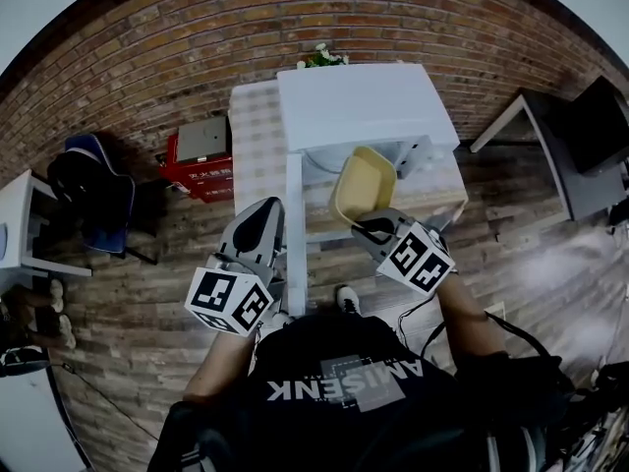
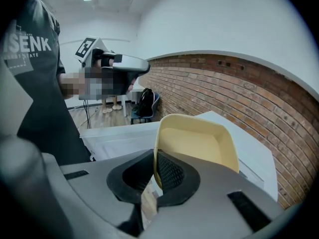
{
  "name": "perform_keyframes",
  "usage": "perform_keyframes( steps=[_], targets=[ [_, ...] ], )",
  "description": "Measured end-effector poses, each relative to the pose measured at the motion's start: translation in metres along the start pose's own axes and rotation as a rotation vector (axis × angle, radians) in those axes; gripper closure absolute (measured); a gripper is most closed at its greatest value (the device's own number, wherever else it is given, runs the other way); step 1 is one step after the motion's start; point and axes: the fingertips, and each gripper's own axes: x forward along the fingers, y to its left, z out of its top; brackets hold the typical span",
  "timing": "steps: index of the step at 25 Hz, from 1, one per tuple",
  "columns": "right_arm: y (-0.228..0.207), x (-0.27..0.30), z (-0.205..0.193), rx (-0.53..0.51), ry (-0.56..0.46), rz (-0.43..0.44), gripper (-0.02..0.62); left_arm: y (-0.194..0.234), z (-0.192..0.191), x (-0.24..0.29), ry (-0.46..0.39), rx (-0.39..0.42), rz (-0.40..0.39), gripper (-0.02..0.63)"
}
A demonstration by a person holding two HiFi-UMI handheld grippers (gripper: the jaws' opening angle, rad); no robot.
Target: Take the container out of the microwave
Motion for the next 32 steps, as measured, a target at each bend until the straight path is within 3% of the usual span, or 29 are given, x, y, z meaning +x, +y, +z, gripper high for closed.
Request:
perform_keyframes(
  steps=[12, 16, 32],
  targets=[
    [0.004, -0.033, 0.039, -0.041, -0.089, -0.022, 0.549, -0.009, 0.003, 0.004, -0.004, 0.039, -0.025, 0.595],
    [0.001, -0.039, 0.045, -0.097, -0.069, -0.052, 0.549, -0.01, 0.002, 0.003, -0.006, 0.034, -0.012, 0.595],
    [-0.006, -0.048, 0.053, -0.114, -0.09, -0.095, 0.549, -0.014, 0.004, 0.002, -0.017, 0.044, -0.002, 0.595]
  ],
)
